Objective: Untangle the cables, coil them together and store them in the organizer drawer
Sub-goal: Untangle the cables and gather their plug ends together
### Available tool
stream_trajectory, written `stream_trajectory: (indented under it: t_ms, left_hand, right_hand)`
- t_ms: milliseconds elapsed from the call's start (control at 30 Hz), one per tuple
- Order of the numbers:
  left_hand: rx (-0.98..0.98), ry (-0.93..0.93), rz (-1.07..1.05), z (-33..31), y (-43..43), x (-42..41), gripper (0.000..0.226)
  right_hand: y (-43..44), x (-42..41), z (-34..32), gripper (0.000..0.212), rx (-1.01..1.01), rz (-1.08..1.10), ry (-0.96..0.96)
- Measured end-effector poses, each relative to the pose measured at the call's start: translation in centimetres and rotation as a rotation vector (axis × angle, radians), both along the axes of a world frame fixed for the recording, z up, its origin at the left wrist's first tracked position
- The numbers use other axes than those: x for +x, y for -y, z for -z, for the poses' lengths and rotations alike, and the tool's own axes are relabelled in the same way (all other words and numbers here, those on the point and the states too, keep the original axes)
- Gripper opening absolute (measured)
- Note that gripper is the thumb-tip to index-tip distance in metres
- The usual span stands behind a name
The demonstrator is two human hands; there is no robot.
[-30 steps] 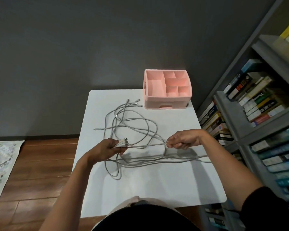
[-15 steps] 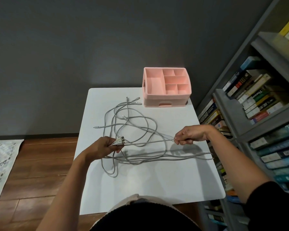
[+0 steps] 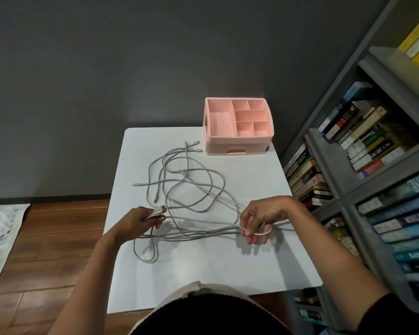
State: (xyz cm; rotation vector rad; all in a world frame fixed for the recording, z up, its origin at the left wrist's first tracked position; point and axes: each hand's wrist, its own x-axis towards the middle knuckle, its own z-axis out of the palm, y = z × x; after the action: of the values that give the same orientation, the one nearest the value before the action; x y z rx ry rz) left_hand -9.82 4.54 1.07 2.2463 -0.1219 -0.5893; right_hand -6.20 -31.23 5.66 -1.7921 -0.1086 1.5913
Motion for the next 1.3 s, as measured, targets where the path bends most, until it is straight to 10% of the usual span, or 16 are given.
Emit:
stream_trajectory:
  t_ms: [767, 1300]
  left_hand:
    - [-0.001, 0.094, -0.065, -0.5, -0.6, -0.5, 0.031]
    - [0.072, 0.083, -0.052, 0.1, -1.4, -0.3, 0.03]
  right_hand:
    - [4.6, 0.4, 1.7, 0.01, -0.123, 0.094, 0.463]
    - [5.1, -0.2, 2.7, 0.012, -0.135, 0.108, 0.421]
